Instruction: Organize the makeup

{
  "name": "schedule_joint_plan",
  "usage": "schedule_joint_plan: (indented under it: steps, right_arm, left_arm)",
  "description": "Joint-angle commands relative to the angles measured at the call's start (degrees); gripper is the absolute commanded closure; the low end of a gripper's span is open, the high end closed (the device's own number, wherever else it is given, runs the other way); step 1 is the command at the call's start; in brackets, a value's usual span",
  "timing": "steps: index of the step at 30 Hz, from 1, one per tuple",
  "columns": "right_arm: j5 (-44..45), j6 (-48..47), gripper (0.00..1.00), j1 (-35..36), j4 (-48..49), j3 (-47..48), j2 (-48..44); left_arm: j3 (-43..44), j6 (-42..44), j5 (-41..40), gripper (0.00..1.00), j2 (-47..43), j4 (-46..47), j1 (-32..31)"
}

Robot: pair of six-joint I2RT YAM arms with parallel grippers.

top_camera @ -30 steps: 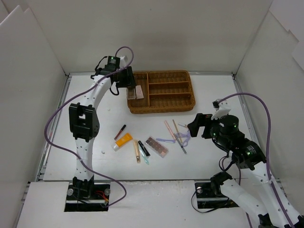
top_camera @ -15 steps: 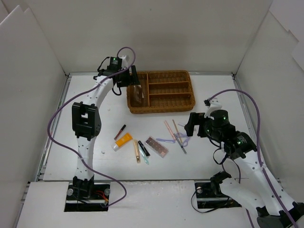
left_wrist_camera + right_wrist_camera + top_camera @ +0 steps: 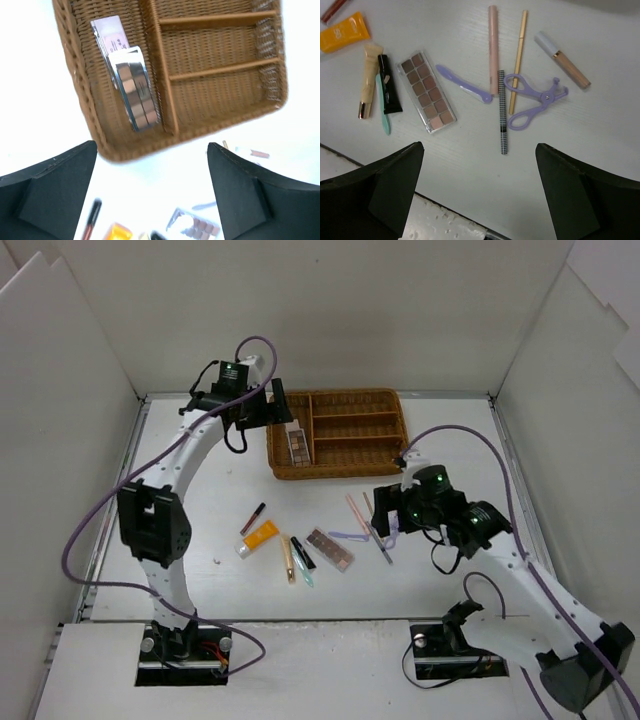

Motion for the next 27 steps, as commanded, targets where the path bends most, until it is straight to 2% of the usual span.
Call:
schedule_joint_plan:
  steps: [1,5,10,12,17,24,27]
  right_arm:
    - [-1.7,-3.9,0.08,4.2,2.0,3.4,7.1]
    - [-2.8,-5.8,0.10,8.1,2.5,5.7,16.3]
    - [-3.2,-7.9,0.10,12.3,3.5,7.7,27.4]
    - [-3.4,-8.3,0.12,13.7,3.6,8.6,31.9]
    - [-4.2,-9.5,0.14,16.7,3.6,11.9,39.9]
    - [-2.5,-9.7,0.16,17.8,3.8,15.2,49.2]
    - [-3.5,-9.6,0.21,17.9,3.8,15.9,51.7]
  left_arm:
    - [-6.9,-0.9,-3.4,0.13,-13.1,0.7,-0.5]
    - [-17.2,1.1,-4.3,0.11,-21.7,-3.0,1.4]
    - [-31.4,1.9,-9.9,0.07,-35.5,-5.6,4.6]
    - [-35.6,1.7,-11.5,0.02,-40.8,-6.0,5.9]
    - [-39.3,1.9,-13.9,0.01,-48.2,-7.4,7.6]
    - [-39.7,3.0,-14.1,0.00,-50.4,-10.6,9.0]
    - [-39.7,3.3,-14.0,0.01,-51.4,-10.5,9.0]
